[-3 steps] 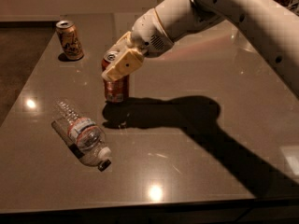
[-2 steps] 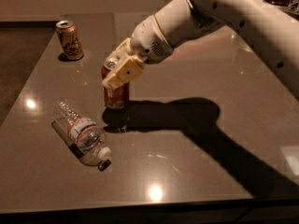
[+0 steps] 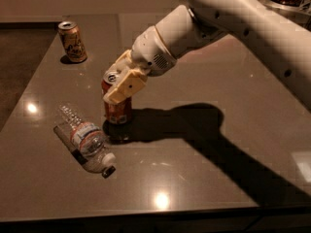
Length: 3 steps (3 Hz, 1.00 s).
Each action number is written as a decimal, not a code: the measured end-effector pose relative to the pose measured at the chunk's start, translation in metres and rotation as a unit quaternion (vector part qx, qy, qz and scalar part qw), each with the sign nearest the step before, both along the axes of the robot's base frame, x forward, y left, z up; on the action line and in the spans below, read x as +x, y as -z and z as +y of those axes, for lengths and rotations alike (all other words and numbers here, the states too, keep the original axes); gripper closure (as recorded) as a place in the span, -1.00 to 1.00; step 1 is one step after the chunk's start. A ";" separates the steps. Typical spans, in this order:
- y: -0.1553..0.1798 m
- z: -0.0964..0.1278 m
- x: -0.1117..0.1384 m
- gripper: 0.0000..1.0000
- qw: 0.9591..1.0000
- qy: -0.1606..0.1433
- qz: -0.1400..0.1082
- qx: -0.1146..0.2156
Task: Move coke can near water bottle
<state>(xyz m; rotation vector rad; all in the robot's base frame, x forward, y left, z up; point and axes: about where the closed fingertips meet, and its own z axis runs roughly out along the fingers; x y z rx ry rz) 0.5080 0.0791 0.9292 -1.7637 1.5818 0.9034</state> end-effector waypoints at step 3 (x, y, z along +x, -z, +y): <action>0.017 0.020 -0.023 -0.82 0.999 -0.048 0.022 -0.004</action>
Offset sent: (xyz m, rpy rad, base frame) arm -0.0251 0.0205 -0.0187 -0.0030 0.0564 0.1107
